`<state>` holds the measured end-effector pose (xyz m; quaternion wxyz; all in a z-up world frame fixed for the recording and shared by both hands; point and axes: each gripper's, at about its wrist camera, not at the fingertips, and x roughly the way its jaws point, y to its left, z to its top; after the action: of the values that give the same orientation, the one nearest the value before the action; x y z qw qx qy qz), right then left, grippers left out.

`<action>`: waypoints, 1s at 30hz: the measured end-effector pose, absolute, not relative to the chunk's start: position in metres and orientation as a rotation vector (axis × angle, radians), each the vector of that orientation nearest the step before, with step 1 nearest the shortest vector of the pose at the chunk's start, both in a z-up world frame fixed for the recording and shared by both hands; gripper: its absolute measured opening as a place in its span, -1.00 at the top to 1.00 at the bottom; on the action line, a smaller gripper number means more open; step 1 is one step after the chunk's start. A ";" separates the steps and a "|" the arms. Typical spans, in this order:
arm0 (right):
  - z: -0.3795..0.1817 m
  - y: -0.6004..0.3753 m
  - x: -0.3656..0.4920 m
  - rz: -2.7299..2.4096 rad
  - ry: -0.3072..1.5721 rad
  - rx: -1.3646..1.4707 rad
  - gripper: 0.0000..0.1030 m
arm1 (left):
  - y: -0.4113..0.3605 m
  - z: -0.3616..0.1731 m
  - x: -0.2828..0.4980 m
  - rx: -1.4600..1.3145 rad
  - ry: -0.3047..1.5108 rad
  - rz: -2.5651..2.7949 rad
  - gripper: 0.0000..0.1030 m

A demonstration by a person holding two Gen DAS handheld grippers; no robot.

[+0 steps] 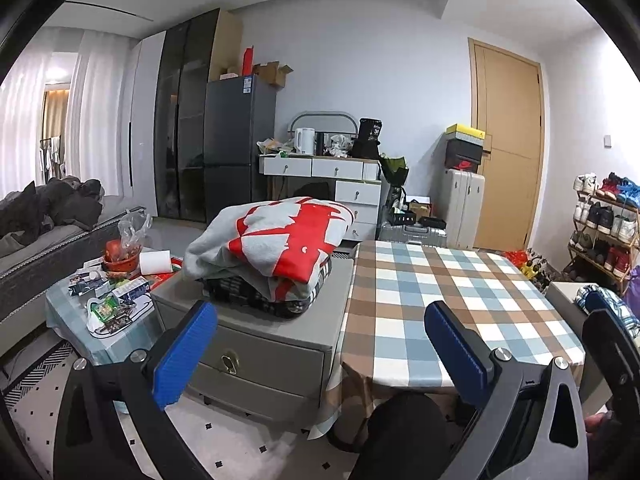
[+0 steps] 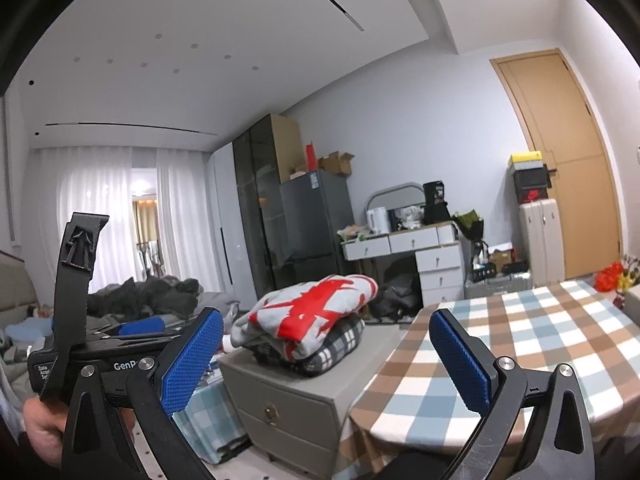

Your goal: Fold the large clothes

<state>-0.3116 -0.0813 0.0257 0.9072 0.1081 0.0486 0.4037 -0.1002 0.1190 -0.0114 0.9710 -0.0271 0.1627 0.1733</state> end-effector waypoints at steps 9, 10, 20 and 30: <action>0.028 -0.079 -0.320 0.851 0.089 0.208 -1.00 | 0.114 -0.008 -0.094 -0.030 0.341 0.339 -0.97; 0.028 -0.079 -0.320 0.853 0.091 0.208 -1.00 | 0.114 -0.008 -0.095 -0.032 0.336 0.341 -0.97; 0.029 -0.082 -0.322 0.845 0.074 0.217 -1.00 | 0.112 -0.008 -0.095 -0.025 0.332 0.334 -0.97; 0.028 -0.083 -0.323 0.847 0.075 0.225 -1.00 | 0.106 -0.008 -0.099 -0.007 0.326 0.356 -0.97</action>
<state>-0.3234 -0.0832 0.0278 0.9049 0.1088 0.0363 0.4100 -0.0988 0.1058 -0.0080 0.9711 -0.0036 0.1613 0.1761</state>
